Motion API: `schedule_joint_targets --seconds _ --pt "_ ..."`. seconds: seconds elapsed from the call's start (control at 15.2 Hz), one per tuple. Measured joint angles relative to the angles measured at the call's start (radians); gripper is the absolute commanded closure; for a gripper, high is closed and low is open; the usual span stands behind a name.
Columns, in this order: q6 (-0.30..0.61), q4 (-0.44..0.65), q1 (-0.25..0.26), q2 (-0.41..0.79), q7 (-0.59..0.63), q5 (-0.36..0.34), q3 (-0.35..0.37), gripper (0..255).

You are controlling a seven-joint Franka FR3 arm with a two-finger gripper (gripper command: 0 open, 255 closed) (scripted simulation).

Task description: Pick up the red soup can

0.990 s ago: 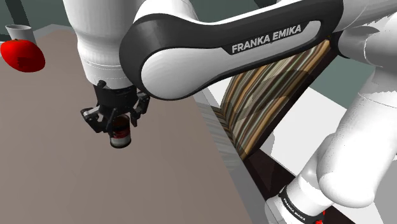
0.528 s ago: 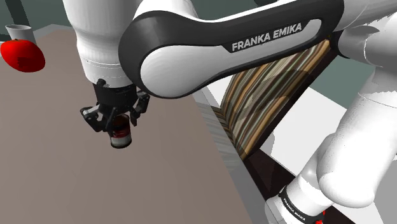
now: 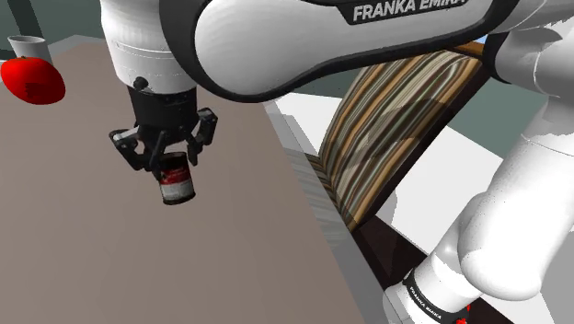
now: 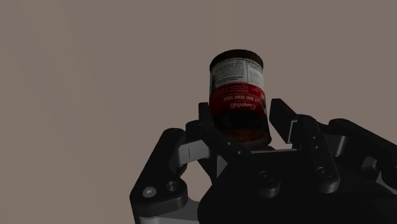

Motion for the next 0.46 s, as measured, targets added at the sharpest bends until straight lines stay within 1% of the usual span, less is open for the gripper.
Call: schedule_joint_targets --seconds 0.46 --pt "-0.075 0.07 0.0 -0.012 -0.024 0.015 0.003 255"
